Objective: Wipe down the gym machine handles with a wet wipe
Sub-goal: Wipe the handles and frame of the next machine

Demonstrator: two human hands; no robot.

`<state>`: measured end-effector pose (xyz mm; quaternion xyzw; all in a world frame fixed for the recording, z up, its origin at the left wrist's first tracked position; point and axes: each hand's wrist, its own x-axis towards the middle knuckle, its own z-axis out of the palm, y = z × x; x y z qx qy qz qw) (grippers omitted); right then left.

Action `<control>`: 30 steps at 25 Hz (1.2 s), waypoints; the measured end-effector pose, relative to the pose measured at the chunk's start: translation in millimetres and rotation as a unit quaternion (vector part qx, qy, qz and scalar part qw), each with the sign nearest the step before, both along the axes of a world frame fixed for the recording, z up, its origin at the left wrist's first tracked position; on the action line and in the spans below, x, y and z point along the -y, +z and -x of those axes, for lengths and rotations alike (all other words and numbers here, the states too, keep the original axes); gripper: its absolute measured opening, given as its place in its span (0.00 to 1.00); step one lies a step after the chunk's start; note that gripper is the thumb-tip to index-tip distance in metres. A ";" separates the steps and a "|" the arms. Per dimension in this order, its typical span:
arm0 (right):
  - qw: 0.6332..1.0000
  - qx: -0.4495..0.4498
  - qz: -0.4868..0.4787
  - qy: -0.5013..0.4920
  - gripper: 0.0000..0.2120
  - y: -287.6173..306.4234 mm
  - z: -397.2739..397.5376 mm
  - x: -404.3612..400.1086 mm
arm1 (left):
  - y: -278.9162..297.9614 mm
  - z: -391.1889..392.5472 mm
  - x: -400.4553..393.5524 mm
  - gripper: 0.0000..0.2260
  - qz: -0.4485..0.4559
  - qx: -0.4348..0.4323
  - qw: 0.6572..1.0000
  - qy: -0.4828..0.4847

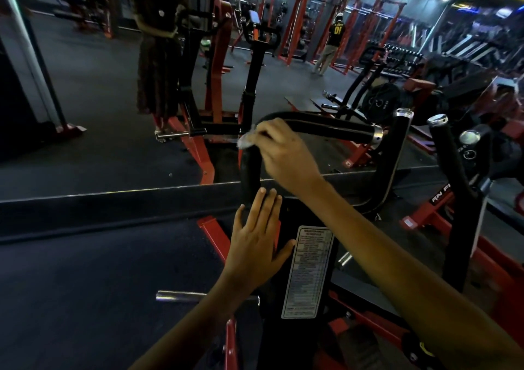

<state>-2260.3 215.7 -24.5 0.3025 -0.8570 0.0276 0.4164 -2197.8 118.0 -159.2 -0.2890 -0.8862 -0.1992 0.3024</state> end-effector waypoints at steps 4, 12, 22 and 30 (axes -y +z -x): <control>0.999 -0.005 0.043 -0.015 0.11 3.4 -3.2 -16.5 | 0.5 1.2 1.8 0.32 0.008 0.000 1.000 0.000; 0.945 -0.020 0.234 -0.228 0.10 24.8 -19.2 -96.3 | 1.2 1.5 5.5 0.32 0.018 0.010 1.000 -0.011; 0.887 -0.053 0.372 -0.268 0.09 14.4 -34.1 -102.9 | 1.0 4.5 5.7 0.33 0.022 0.000 1.000 -0.016; 0.871 0.027 0.356 -0.337 0.10 40.1 -20.1 -84.6 | 29.0 10.4 14.3 0.26 -0.017 -0.018 0.999 -0.037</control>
